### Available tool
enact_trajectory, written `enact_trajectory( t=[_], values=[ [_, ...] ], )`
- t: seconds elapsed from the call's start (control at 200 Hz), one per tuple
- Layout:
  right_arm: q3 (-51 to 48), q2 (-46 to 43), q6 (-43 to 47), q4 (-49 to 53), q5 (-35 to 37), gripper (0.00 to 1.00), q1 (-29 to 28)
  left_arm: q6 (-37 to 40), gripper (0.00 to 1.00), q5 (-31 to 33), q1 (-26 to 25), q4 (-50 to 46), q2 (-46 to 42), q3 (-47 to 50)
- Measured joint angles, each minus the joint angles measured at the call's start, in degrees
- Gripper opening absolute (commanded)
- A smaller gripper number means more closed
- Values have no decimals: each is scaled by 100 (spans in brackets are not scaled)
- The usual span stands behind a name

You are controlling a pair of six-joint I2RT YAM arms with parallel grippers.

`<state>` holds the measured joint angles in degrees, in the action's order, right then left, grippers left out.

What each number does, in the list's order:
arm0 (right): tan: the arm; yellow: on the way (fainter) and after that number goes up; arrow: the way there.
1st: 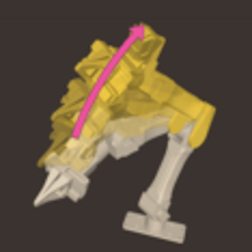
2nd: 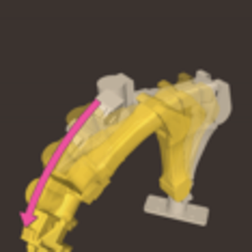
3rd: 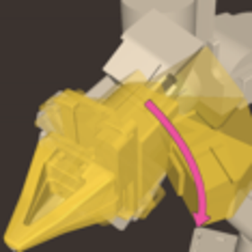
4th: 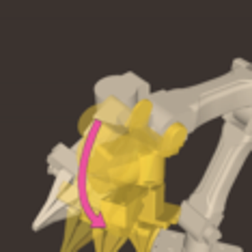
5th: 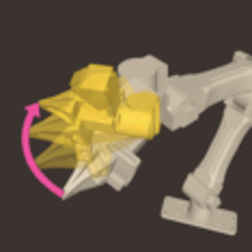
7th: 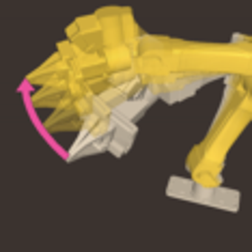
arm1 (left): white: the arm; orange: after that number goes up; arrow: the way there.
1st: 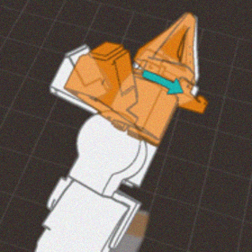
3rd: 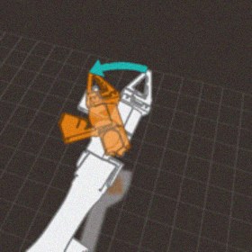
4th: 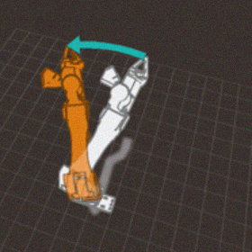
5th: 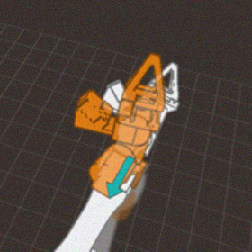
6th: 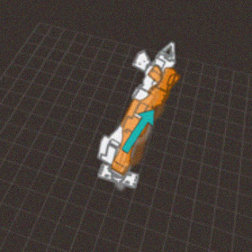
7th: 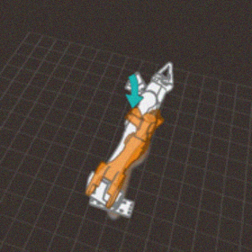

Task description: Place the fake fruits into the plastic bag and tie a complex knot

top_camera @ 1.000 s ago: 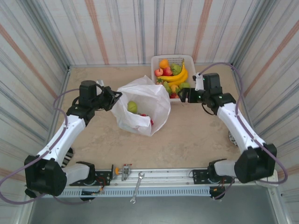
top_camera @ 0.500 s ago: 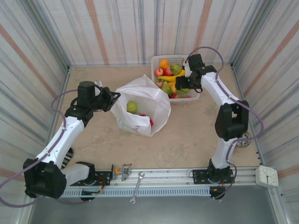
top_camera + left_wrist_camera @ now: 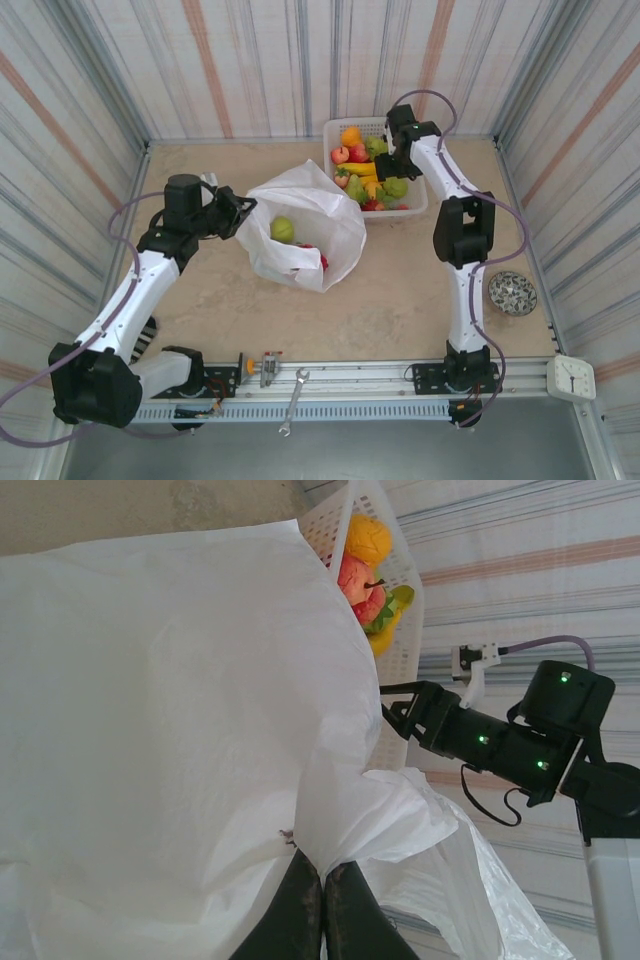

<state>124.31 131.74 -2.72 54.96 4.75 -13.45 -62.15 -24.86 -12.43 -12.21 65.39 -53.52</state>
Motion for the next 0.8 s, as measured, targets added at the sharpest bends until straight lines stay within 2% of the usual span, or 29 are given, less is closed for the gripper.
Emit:
enact_trajectory(
  t=[0.641, 0.801],
  values=[
    [151, 761, 2, 72, -72, 79, 160, 2, 0, -2, 0, 0, -7, 4],
    [151, 894, 4, 57, -203, 72, 164, 2, 0, -2, 0, -2, -7, 4]
  ],
)
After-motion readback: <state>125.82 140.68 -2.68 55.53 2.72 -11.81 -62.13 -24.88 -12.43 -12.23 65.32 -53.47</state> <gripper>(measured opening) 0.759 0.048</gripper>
